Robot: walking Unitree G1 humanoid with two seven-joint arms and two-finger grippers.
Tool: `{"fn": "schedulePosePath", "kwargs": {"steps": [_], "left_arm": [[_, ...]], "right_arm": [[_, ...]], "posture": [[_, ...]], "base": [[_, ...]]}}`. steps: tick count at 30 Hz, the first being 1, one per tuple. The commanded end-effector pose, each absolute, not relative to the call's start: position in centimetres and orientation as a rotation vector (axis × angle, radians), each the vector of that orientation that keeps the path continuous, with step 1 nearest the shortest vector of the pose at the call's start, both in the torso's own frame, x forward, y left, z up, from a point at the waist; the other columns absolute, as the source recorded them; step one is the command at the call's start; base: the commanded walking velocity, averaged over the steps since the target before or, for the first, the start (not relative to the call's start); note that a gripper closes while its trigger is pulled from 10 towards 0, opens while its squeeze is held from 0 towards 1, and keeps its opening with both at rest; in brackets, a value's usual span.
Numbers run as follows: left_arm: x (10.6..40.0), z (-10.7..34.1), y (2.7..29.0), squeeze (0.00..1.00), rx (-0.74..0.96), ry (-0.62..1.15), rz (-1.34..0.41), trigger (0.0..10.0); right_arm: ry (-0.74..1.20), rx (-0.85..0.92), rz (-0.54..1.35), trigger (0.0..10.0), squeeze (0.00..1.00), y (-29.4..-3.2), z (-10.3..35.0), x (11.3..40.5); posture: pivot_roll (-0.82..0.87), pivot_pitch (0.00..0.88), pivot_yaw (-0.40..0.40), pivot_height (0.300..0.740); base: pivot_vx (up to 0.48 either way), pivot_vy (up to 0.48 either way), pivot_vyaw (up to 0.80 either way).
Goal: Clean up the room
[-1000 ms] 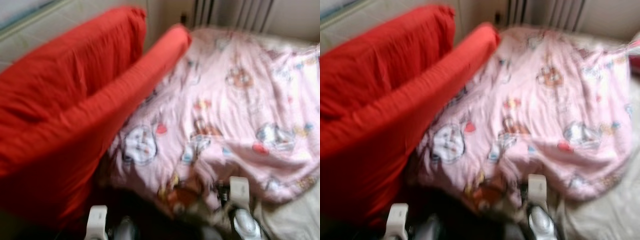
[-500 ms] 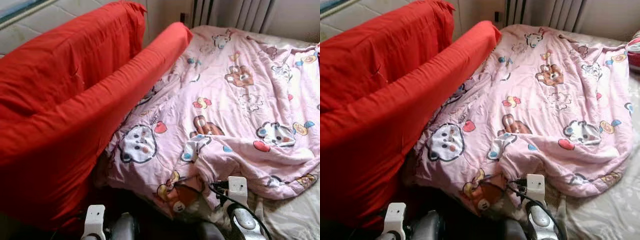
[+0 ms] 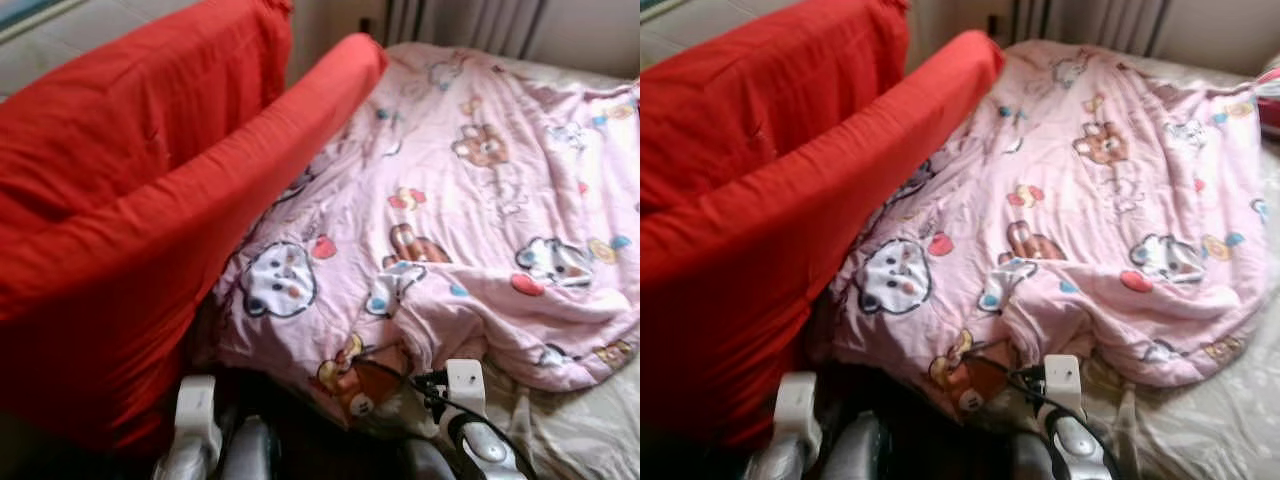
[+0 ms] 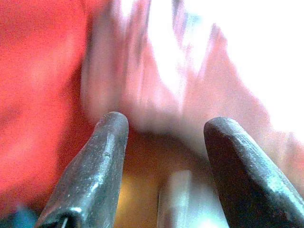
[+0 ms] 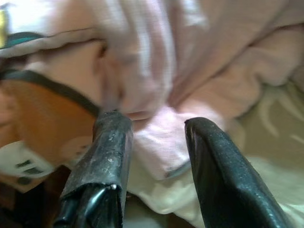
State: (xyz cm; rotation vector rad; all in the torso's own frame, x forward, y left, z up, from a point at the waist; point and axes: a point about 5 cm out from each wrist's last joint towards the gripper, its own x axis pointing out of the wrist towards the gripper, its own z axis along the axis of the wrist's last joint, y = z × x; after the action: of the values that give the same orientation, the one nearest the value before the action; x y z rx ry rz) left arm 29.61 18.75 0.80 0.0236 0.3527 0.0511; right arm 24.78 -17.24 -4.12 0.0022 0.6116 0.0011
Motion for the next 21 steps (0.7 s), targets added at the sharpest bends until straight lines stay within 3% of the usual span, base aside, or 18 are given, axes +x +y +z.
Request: {"fn": "schedulePosePath", "kwargs": {"steps": [1, 19, 21], "left_arm": [[28.88, 0.03, 18.58, 0.0, 0.02, 0.379, 0.055, 10.0], [28.67, -0.11, 18.3, 0.0, -0.02, 0.368, 0.032, 10.0], [28.67, -0.12, 18.28, 0.0, -0.019, 0.368, 0.03, 10.0]], "right_arm": [[0.653, 0.004, -0.004, 10.0, 0.0, -17.48, -4.78, 23.95], [0.703, -0.032, -0.036, 10.0, 0.0, -17.99, -5.11, 23.66], [0.703, -0.033, -0.03, 10.0, 0.0, -17.92, -5.07, 23.74]], "posture": [[-0.07, 0.196, 0.033, 0.639], [-0.07, 0.189, 0.036, 0.639], [-0.07, 0.187, 0.037, 0.624]], "base": [[0.0, 0.0, 0.0], [0.0, 0.0, 0.0], [0.0, 0.0, 0.0]]}}
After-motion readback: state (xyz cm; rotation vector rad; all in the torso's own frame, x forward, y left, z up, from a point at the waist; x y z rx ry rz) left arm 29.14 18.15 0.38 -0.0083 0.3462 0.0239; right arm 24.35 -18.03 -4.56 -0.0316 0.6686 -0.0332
